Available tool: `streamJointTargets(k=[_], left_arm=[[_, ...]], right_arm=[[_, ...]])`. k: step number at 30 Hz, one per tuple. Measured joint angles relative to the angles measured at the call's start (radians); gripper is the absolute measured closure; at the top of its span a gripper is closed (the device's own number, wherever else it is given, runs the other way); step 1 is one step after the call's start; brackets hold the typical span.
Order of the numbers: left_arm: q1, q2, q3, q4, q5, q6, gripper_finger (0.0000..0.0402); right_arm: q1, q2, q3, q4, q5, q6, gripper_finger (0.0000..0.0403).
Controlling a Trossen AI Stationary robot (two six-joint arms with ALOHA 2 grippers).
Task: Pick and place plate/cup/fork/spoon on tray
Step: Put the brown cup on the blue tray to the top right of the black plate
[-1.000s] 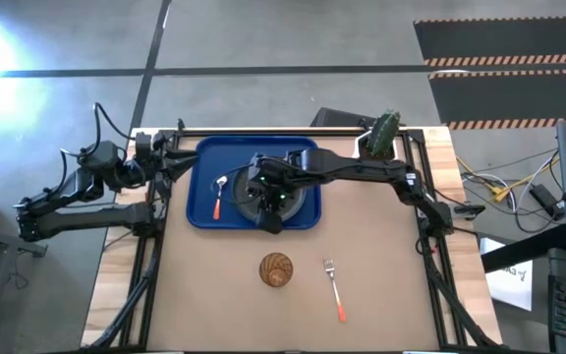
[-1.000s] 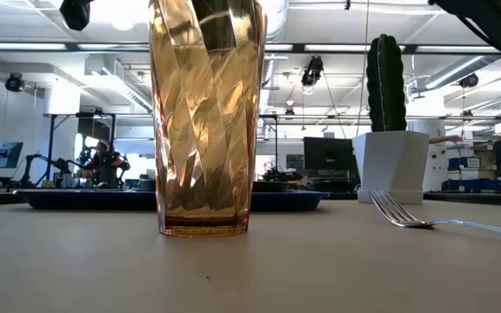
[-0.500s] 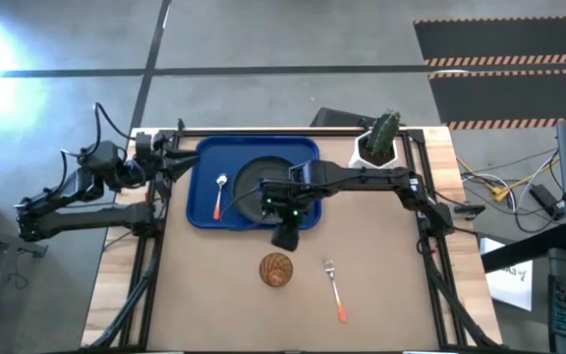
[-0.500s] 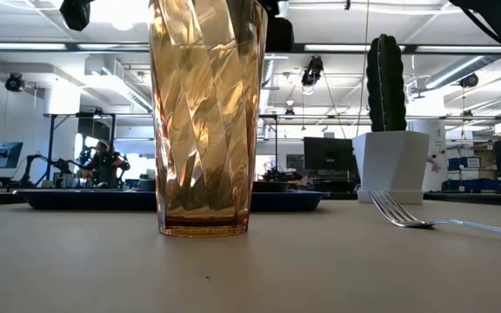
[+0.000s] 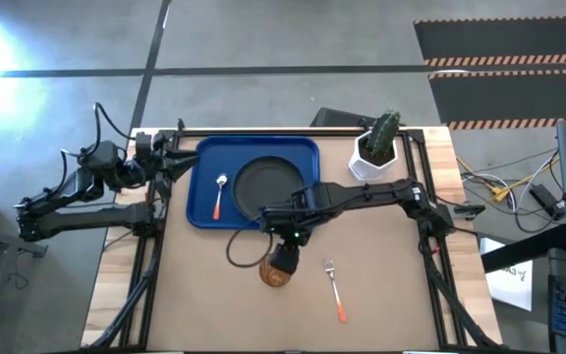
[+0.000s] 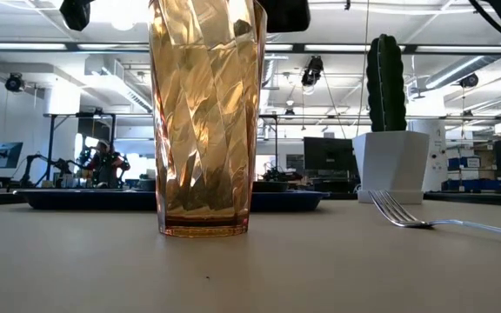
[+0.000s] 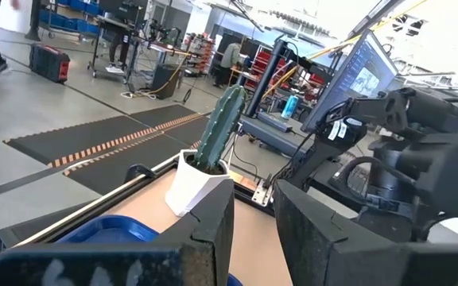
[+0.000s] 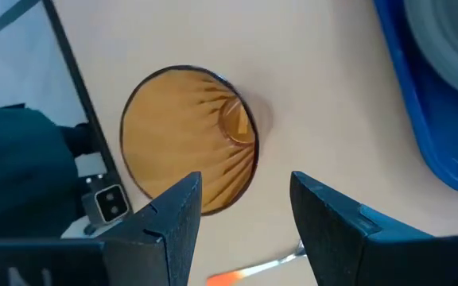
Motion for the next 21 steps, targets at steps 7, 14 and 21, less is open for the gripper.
streamJointTargets(k=[7,14,21], left_arm=[[-0.001,-0.002,0.0,-0.003,0.017,0.0,0.0327],[0.0,-0.002,0.0,-0.007,0.046,0.001,0.0327],[0.0,-0.004,0.0,-0.006,0.058,0.001,0.0327]], right_arm=[[0.012,0.012,-0.011,0.003,0.073,0.074,0.0222],[0.015,0.045,-0.02,0.006,0.067,0.091,0.0222],[0.022,0.091,-0.02,0.009,0.037,0.074,0.0222]])
